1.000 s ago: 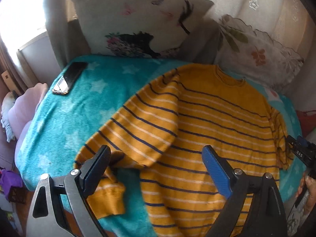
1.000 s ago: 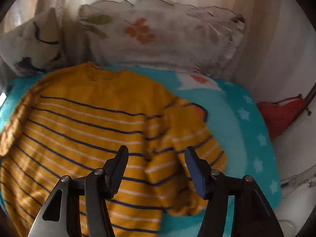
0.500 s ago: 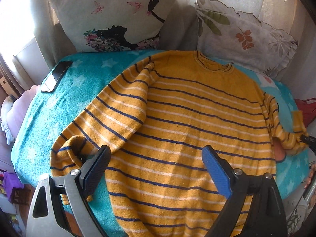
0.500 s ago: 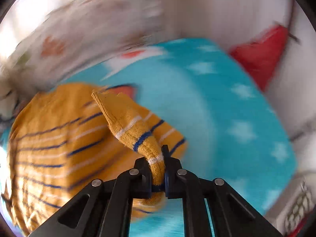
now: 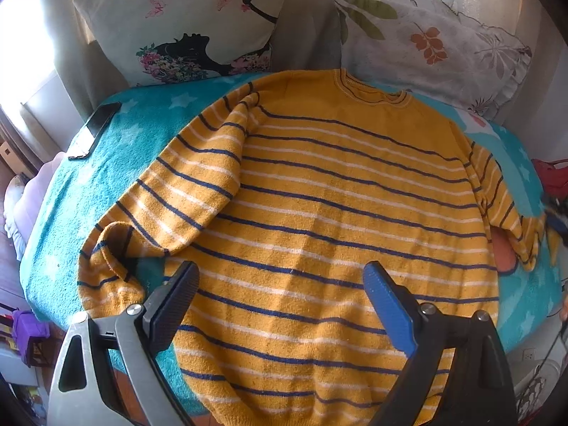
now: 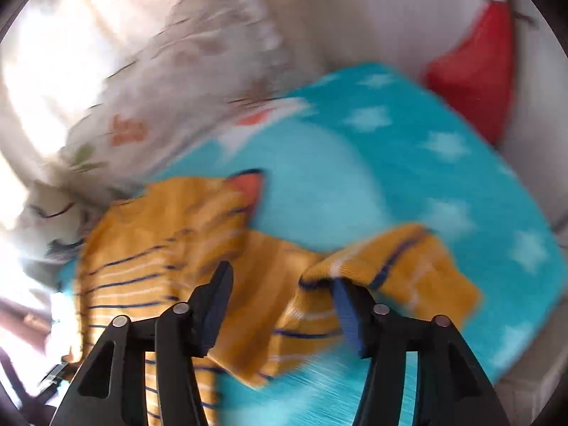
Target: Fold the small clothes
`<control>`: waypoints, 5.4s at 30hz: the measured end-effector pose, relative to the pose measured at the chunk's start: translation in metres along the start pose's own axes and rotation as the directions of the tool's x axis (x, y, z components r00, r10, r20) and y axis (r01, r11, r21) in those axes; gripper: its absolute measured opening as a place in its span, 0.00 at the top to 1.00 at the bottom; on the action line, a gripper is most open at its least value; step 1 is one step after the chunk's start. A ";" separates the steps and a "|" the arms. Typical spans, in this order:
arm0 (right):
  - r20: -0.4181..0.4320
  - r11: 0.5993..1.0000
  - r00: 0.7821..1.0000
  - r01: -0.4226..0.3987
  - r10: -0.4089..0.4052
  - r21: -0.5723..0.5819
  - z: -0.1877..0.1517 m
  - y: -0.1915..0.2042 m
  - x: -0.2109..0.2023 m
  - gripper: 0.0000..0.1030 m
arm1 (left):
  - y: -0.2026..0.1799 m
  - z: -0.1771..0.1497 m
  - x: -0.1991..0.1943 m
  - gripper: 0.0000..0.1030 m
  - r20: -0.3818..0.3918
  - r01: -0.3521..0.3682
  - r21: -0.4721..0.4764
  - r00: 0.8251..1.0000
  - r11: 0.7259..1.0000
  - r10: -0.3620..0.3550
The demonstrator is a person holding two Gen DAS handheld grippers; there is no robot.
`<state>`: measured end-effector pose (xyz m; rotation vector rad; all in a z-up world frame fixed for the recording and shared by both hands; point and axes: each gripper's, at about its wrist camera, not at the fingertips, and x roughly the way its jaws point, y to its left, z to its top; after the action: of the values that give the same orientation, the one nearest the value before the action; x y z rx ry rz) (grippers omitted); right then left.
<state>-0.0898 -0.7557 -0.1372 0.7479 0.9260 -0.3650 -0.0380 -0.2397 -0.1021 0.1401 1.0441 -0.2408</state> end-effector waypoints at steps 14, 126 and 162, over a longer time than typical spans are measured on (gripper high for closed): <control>-0.159 0.941 0.974 0.102 -0.160 -0.323 0.049 0.081 0.140 0.93 | 0.038 -0.019 -0.011 0.10 -0.008 -0.114 -0.100 0.993 0.988 0.114; -0.119 0.948 0.982 0.172 -0.145 0.268 -0.167 0.027 -0.013 0.24 | 0.006 -0.004 0.015 0.10 -0.050 0.114 0.114 0.993 0.987 -0.108; 0.098 0.977 0.994 -0.024 0.046 -0.213 -0.017 0.183 0.000 0.95 | 0.140 -0.004 -0.011 0.10 0.034 -0.095 -0.258 0.994 0.961 0.107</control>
<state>0.0066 -0.6161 -0.0666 0.5441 0.8388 -0.2658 -0.0101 -0.1024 -0.0945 -0.0458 1.0088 -0.0149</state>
